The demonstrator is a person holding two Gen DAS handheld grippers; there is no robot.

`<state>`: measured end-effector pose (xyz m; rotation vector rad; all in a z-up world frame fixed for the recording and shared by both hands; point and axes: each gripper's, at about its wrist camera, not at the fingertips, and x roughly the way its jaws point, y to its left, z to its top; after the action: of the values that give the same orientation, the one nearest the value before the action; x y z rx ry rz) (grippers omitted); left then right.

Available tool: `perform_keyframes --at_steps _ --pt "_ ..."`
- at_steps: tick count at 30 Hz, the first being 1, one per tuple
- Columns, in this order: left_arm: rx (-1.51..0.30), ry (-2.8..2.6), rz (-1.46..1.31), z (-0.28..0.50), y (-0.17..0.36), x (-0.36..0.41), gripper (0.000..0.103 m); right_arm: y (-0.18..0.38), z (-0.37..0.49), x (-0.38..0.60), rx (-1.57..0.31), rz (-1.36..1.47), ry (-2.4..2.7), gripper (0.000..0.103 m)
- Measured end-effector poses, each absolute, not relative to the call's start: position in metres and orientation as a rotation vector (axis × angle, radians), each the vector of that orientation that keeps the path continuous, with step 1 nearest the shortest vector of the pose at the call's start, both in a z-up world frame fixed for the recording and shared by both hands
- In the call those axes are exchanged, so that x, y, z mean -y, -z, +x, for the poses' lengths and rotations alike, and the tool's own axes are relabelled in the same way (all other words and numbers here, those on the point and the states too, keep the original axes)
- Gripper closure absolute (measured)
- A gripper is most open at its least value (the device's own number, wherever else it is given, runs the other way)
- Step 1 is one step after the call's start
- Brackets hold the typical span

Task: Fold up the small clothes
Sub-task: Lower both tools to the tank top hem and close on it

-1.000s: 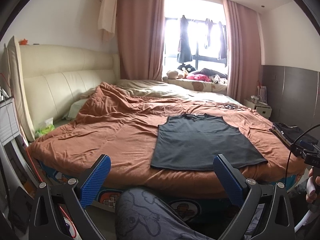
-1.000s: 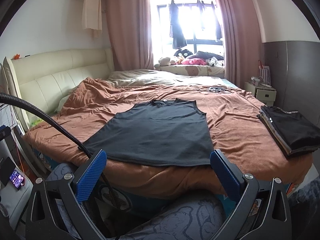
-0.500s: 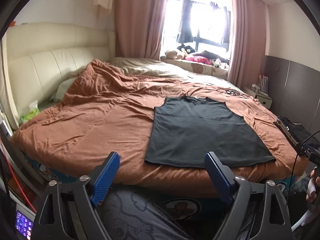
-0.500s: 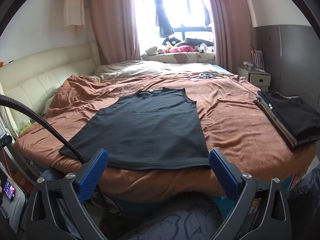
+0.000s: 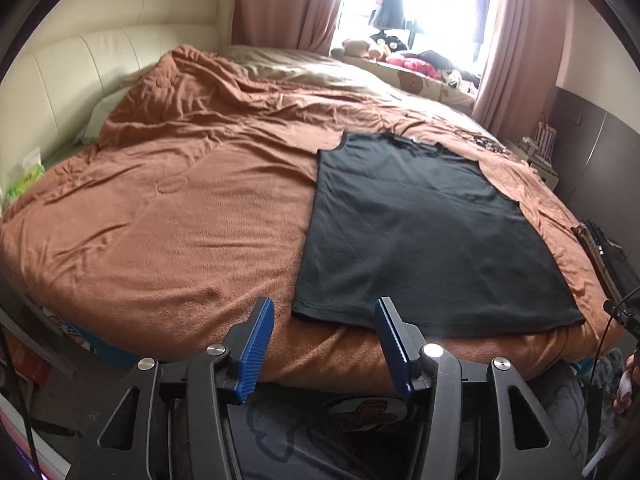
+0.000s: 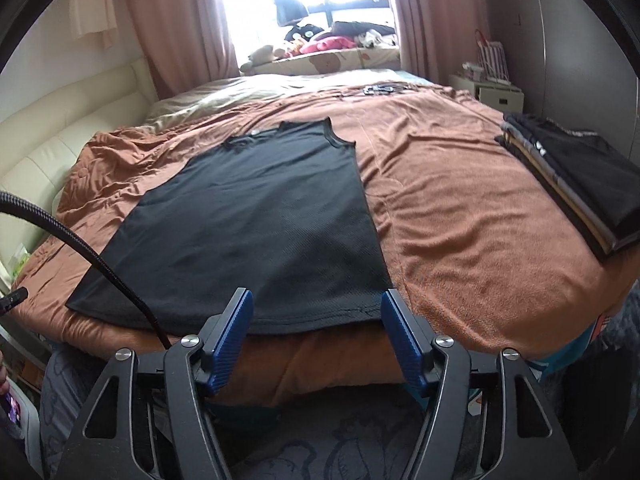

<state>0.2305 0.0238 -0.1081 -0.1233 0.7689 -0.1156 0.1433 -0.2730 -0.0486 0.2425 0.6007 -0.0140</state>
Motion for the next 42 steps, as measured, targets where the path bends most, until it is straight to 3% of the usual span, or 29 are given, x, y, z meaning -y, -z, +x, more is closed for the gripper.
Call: perform_keyframes --at_steps 8,10,18,26,32,33,37,39,42 --pt "-0.860 0.115 -0.121 0.268 0.138 -0.024 0.052 0.062 0.173 0.285 -0.672 0.280 0.055 0.050" --pt "-0.889 0.108 -0.121 0.279 0.149 -0.025 0.058 0.066 0.178 0.290 -0.687 0.305 0.062 0.053" --pt "-0.963 0.092 -0.145 0.299 0.178 -0.029 0.063 0.081 0.191 0.299 -0.727 0.356 0.075 0.064" --pt "-0.955 0.091 -0.156 0.309 0.182 -0.029 0.064 0.090 0.203 0.314 -0.691 0.418 0.060 0.064" --pt "-0.942 0.104 -0.165 0.306 0.184 -0.025 0.065 0.098 0.208 0.315 -0.679 0.432 0.040 0.074" --pt "-0.938 0.105 -0.168 0.305 0.184 -0.025 0.066 0.098 0.208 0.314 -0.678 0.431 0.037 0.076" --pt "-0.938 0.113 -0.208 0.305 0.182 -0.030 0.093 0.099 0.203 0.317 -0.673 0.447 0.037 0.091" --pt "-0.927 0.119 -0.234 0.303 0.178 -0.034 0.096 0.096 0.200 0.318 -0.671 0.454 0.035 0.098" --pt "-0.884 0.134 -0.259 0.296 0.167 -0.037 0.097 0.086 0.192 0.314 -0.644 0.428 0.039 0.098"
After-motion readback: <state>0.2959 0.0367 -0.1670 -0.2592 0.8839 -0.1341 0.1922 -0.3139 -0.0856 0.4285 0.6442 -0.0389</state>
